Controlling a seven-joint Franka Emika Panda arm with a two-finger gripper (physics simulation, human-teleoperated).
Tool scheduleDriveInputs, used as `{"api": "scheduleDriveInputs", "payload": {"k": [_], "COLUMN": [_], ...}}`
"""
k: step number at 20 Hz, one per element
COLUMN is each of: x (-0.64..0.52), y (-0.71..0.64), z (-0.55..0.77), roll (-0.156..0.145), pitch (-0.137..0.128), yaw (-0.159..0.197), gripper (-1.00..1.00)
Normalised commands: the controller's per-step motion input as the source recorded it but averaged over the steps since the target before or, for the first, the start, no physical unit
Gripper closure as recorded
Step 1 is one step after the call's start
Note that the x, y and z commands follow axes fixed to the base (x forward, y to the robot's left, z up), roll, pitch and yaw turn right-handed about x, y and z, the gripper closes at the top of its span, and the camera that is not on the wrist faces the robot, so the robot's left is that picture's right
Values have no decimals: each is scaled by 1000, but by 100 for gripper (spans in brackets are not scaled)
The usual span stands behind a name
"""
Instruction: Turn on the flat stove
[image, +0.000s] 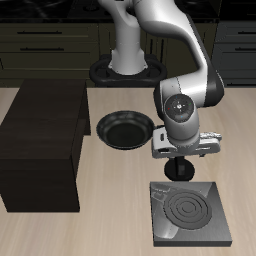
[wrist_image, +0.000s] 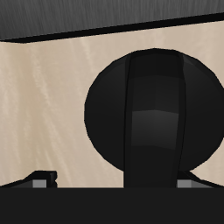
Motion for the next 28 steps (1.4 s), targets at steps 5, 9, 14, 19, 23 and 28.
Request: {"api": "scheduleDriveInputs", "payload": {"k": [5, 9, 14, 19, 23, 28], "x": [-123, -138, -31, 4, -44, -52], "y": [-92, -163, -120, -345, -348, -308], "z": [-204, -30, 137, 239, 341, 280], "roll": [1, -13, -13, -68, -56, -51], "pitch": [7, -21, -44, -67, -100, -64], "yaw": [-18, 15, 28, 77, 78, 44], "gripper": [100, 100, 100, 100, 100, 100]}}
